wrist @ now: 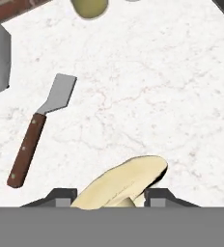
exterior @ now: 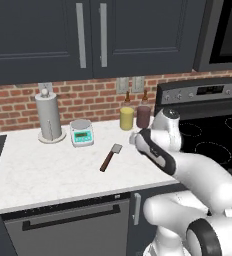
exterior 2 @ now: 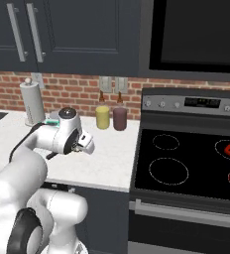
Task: Put the garlic and mushroom in the pot. Retrieve the spatula and lightly stir the vegetables in the pot.
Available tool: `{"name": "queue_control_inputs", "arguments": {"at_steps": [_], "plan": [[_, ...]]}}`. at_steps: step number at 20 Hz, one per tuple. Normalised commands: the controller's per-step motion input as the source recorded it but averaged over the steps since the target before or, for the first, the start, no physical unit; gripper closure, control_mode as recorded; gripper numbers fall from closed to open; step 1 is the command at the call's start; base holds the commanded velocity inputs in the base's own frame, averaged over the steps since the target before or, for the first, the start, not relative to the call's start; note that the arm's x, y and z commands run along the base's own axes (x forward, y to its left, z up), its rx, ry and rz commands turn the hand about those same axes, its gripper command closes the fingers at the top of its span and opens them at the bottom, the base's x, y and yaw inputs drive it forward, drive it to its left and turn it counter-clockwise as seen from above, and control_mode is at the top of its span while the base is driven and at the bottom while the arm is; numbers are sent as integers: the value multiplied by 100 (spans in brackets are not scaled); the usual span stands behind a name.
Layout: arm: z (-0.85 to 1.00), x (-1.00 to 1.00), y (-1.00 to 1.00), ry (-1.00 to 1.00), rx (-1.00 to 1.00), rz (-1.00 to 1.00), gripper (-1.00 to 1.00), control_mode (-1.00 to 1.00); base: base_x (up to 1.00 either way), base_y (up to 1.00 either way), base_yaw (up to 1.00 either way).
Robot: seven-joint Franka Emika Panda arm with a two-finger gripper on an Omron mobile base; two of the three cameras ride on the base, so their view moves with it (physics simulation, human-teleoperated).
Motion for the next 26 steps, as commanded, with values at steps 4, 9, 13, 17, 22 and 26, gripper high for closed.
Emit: {"name": "queue_control_inputs", "arguments": {"at_steps": [4,9,13,17,22,26], "plan": [[80,-73,0,-2,-7,22,100,-100,0,0,0],[82,-76,0,-2,-8,19,100,-100,0,0,0],[88,-69,0,-1,-3,9,100,-100,0,0,0],[88,-57,-7,-1,0,0,100,-100,0,0,0],[55,-42,-18,-2,0,0,100,-100,0,0,0],[0,0,-1,0,0,0,100,-100,0,0,0]]}}
